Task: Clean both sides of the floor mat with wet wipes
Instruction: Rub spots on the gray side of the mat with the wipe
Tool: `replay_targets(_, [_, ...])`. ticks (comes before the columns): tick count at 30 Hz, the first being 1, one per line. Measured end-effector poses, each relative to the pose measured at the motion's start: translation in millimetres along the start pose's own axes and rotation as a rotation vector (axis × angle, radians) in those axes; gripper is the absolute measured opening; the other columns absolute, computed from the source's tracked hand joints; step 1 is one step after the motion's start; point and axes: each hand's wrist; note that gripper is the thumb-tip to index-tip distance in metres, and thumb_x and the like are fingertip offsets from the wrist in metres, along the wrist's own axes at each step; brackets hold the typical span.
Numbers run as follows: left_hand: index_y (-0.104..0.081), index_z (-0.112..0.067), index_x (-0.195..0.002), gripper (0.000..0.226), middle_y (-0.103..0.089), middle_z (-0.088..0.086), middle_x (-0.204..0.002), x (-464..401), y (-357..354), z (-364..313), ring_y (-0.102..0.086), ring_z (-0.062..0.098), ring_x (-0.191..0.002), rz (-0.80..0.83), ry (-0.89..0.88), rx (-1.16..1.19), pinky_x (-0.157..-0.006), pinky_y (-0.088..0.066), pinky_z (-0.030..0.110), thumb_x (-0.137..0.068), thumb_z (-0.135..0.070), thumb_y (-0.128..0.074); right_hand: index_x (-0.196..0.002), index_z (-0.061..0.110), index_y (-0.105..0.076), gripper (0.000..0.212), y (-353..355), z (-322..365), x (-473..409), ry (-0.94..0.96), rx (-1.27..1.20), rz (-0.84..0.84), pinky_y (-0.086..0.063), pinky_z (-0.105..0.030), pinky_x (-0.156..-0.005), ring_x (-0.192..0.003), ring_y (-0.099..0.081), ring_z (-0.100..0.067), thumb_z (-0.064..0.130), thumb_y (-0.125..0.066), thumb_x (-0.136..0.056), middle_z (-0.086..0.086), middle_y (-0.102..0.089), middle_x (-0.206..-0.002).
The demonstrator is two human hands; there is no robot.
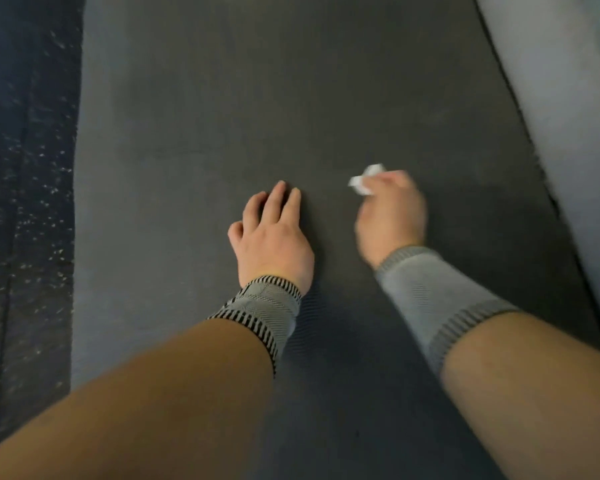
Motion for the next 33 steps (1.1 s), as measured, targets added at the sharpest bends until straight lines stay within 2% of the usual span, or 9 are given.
replay_targets(5, [-0.032, -0.04, -0.145, 0.05, -0.026, -0.011, -0.157, 0, 2, 0, -0.014, 0.015, -0.138, 0.011, 0.005, -0.011, -0.105, -0.017, 0.044, -0.096, -0.044, -0.028, -0.107, 0.015, -0.069, 0.029, -4, 12, 0, 0.38, -0.051, 0.086, -0.038, -0.018, -0.089, -0.106, -0.053, -0.026, 0.006, -0.057, -0.083, -0.006, -0.061, -0.116])
replay_targets(10, [-0.031, -0.043, -0.145, 0.052, -0.026, -0.008, -0.156, 0, 1, -3, -0.013, 0.019, -0.137, 0.018, 0.0, -0.072, -0.105, -0.02, 0.048, -0.095, -0.051, -0.023, -0.1, 0.013, -0.064, 0.025, 14, -32, -18, -0.171, -0.08, -0.121, -0.035, -0.022, -0.081, -0.103, -0.053, -0.029, 0.001, -0.053, -0.08, -0.014, -0.057, -0.111])
replay_targets(14, [-0.031, -0.045, -0.145, 0.05, -0.025, -0.009, -0.156, 2, 4, -3, -0.014, 0.018, -0.137, 0.019, 0.009, -0.064, -0.105, -0.019, 0.047, -0.095, -0.051, -0.022, -0.088, 0.025, -0.065, 0.008, -14, 22, 5, 0.278, -0.114, 0.079, -0.043, -0.031, -0.083, -0.096, -0.057, -0.019, 0.024, -0.058, -0.083, 0.003, -0.061, -0.099])
replay_targets(16, [-0.031, -0.044, -0.145, 0.051, -0.026, -0.009, -0.156, 2, 4, -4, -0.015, 0.019, -0.138, 0.017, 0.007, -0.058, -0.106, -0.019, 0.047, -0.095, -0.049, -0.022, -0.095, 0.017, -0.07, 0.019, 0, 1, 0, 0.37, -0.073, 0.046, -0.045, -0.036, -0.084, -0.096, -0.056, -0.029, 0.011, -0.059, -0.08, -0.006, -0.062, -0.102])
replay_targets(21, [-0.03, -0.043, -0.145, 0.049, -0.026, -0.008, -0.156, 0, 0, -2, -0.015, 0.02, -0.138, 0.008, 0.022, -0.073, -0.108, -0.019, 0.048, -0.097, -0.048, -0.026, -0.083, 0.012, -0.064, 0.013, 26, -67, -30, -0.252, -0.242, -0.292, -0.043, -0.025, -0.086, -0.09, -0.056, -0.015, 0.002, -0.057, -0.084, -0.009, -0.062, -0.101])
replay_targets(26, [-0.029, -0.044, -0.146, 0.049, -0.025, -0.008, -0.156, 0, 5, -6, -0.013, 0.018, -0.138, 0.03, 0.007, -0.082, -0.107, -0.017, 0.047, -0.097, -0.05, -0.025, -0.109, 0.009, -0.066, 0.025, -1, -7, 16, 0.389, -0.133, 0.116, -0.035, -0.03, -0.093, -0.107, -0.05, -0.026, 0.01, -0.052, -0.088, -0.01, -0.058, -0.114])
replay_targets(28, [-0.029, -0.044, -0.145, 0.048, -0.023, -0.008, -0.156, 0, 6, -4, -0.011, 0.018, -0.137, 0.046, 0.009, -0.087, -0.108, -0.017, 0.047, -0.098, -0.048, -0.026, -0.103, 0.011, -0.069, 0.025, 20, -41, -5, 0.272, -0.136, 0.016, -0.038, -0.03, -0.087, -0.103, -0.053, -0.034, 0.004, -0.055, -0.083, -0.016, -0.06, -0.11])
replay_targets(31, [-0.037, -0.034, -0.144, 0.046, -0.021, -0.006, -0.157, -3, 5, -14, -0.011, 0.02, -0.14, 0.028, 0.037, -0.093, -0.108, -0.017, 0.049, -0.099, -0.036, -0.036, -0.085, 0.02, -0.064, 0.015, 48, -82, -26, -0.299, -0.291, -0.169, -0.037, -0.019, -0.072, -0.099, -0.058, -0.027, 0.008, -0.056, -0.083, -0.01, -0.061, -0.105])
replay_targets(33, [-0.044, -0.028, -0.14, 0.046, -0.019, -0.006, -0.158, -11, 0, -47, -0.014, 0.021, -0.141, 0.032, -0.039, -0.03, -0.107, -0.02, 0.049, -0.094, -0.024, -0.044, -0.071, 0.021, -0.055, 0.016, 35, -60, -18, -0.256, -0.299, -0.117, -0.037, -0.021, -0.071, -0.093, -0.059, -0.022, 0.013, -0.056, -0.085, -0.002, -0.063, -0.095])
Point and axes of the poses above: each hand's wrist, its own x-axis away from the middle knuckle, its own y-axis out of the back of the hand, z = x × y
